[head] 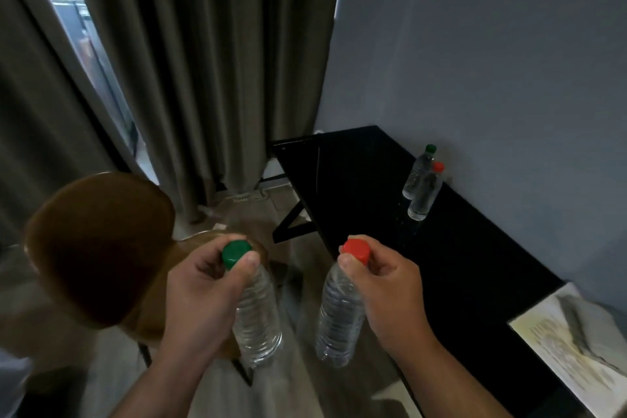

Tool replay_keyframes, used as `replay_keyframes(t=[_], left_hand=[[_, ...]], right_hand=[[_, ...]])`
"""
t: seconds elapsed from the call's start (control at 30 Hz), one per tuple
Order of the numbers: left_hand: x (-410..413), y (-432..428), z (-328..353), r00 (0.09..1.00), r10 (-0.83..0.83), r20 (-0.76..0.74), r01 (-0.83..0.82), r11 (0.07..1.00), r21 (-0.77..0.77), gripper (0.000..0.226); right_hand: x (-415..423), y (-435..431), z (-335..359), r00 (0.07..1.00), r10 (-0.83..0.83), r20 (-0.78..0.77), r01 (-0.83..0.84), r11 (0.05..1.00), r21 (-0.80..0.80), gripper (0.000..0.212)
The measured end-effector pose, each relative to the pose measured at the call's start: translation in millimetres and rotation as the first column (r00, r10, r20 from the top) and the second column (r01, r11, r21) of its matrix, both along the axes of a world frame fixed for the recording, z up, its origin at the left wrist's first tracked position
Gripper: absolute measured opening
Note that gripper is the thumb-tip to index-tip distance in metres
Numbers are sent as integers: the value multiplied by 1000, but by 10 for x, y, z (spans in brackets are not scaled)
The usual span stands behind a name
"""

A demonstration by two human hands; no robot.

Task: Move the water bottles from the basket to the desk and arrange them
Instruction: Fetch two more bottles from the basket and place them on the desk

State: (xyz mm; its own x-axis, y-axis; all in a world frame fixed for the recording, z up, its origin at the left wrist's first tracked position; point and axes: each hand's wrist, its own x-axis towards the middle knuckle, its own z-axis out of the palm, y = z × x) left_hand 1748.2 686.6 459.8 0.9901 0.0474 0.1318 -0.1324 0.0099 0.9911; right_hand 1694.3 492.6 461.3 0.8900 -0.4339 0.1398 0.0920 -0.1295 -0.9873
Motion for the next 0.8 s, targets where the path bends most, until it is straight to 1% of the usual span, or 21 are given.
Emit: replay_keyframes(t=[0.17, 0.3, 0.5, 0.57, 0.63, 0.73, 0.8], left_hand=[[667, 39, -22, 992, -123, 25, 121, 991, 61, 16], [1072, -144, -27, 978, -207, 36, 207, 978, 22, 34], [1704, -672, -257, 962, -271, -24, 271, 962, 19, 28], [1912, -908, -305, 957, -285, -56, 286, 958, 27, 19], [2127, -1156, -294, 952, -298, -76, 301, 953, 34, 15], [2439, -1525, -254, 921, -381, -78, 386, 920, 67, 17], [2646, -1752, -207, 898, -436, -63, 440, 896, 65, 27]], right_hand=[[433, 80, 35, 994, -112, -14, 111, 993, -48, 6], [675, -9, 56, 984, -176, -10, 175, 984, -28, 12], [1093, -425, -80, 965, -259, -36, 259, 966, -14, 15], [1263, -626, -154, 955, -294, -43, 294, 956, -11, 16], [1436, -851, -199, 941, -334, -47, 335, 942, 21, 10], [1677, -1186, -246, 923, -383, -44, 384, 922, 40, 2], [1807, -1385, -229, 915, -402, -32, 403, 914, 47, 4]])
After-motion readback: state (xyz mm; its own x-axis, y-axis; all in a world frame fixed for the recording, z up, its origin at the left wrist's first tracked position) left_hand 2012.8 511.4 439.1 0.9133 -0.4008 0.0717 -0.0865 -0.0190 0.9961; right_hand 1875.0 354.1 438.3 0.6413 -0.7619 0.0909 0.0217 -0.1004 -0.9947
